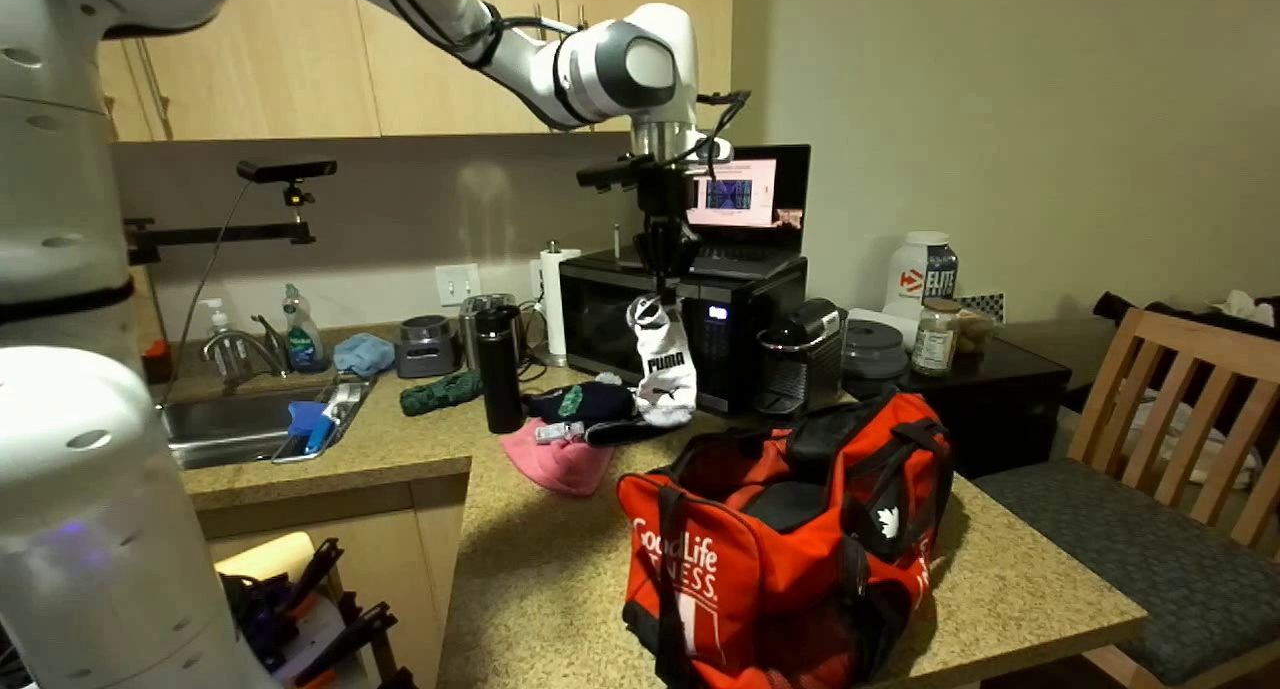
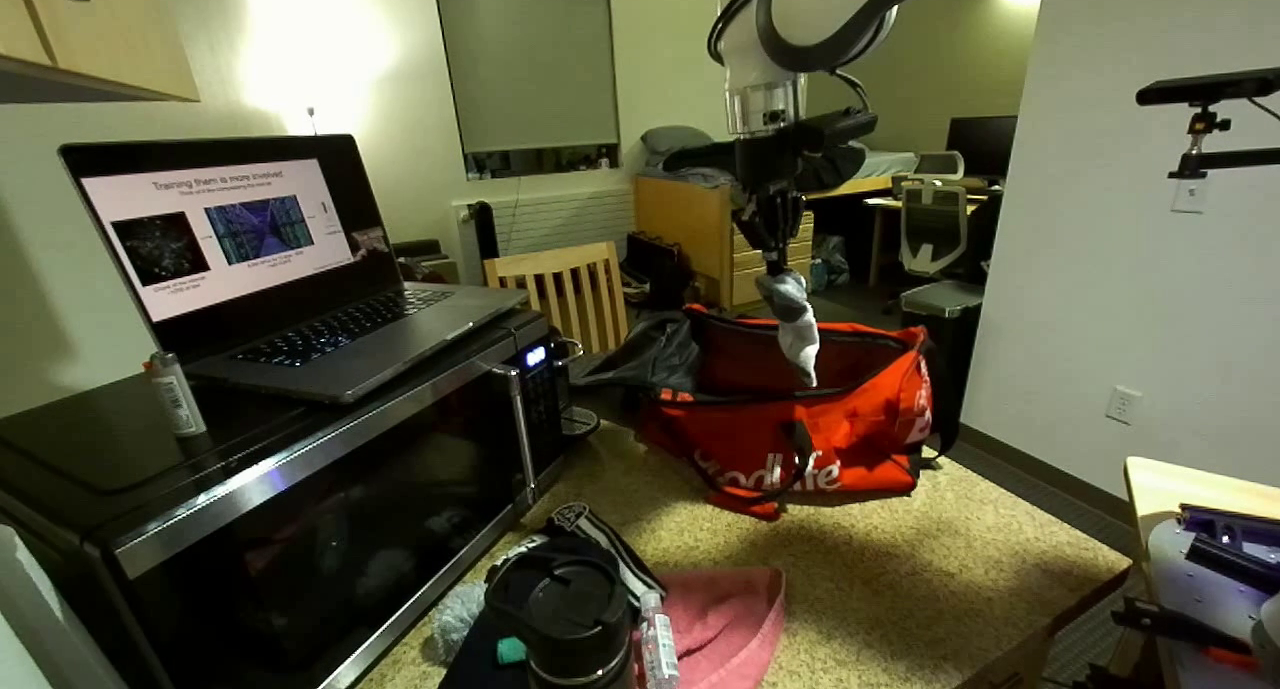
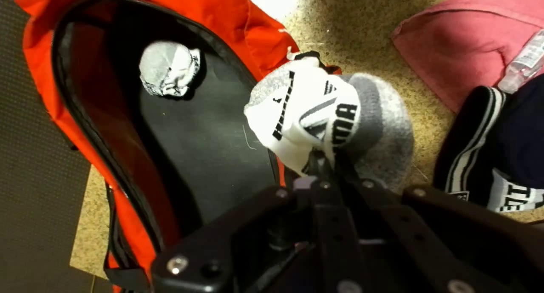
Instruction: Put one sock in the red bag.
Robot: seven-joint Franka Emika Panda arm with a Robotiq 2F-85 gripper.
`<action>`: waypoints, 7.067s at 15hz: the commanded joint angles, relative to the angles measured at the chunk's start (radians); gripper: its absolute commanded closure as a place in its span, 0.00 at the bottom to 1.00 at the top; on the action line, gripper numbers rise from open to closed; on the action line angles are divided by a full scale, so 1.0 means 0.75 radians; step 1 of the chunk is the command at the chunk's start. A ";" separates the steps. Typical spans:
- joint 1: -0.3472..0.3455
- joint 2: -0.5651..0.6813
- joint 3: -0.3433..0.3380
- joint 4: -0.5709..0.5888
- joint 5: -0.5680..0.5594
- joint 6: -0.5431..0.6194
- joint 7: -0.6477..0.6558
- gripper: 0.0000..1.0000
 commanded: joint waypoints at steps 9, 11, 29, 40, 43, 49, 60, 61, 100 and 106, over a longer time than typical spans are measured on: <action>-0.078 -0.146 -0.007 -0.104 -0.200 -0.004 0.068 0.95; -0.076 -0.136 -0.004 -0.098 -0.216 0.015 0.070 0.95; -0.097 0.124 -0.074 0.031 -0.273 0.171 0.133 0.95; -0.128 0.268 -0.151 0.113 -0.255 0.206 0.243 0.95; -0.129 0.309 -0.164 0.138 -0.254 0.223 0.255 0.94; -0.124 0.369 -0.181 0.172 -0.253 0.266 0.267 0.94; -0.101 0.349 -0.164 0.136 -0.233 0.284 0.261 0.25; -0.095 0.332 -0.152 0.122 -0.227 0.279 0.247 0.18; 0.155 -0.202 0.293 -0.499 0.205 0.408 -0.185 0.00; 0.159 -0.195 0.304 -0.551 0.189 0.475 -0.163 0.00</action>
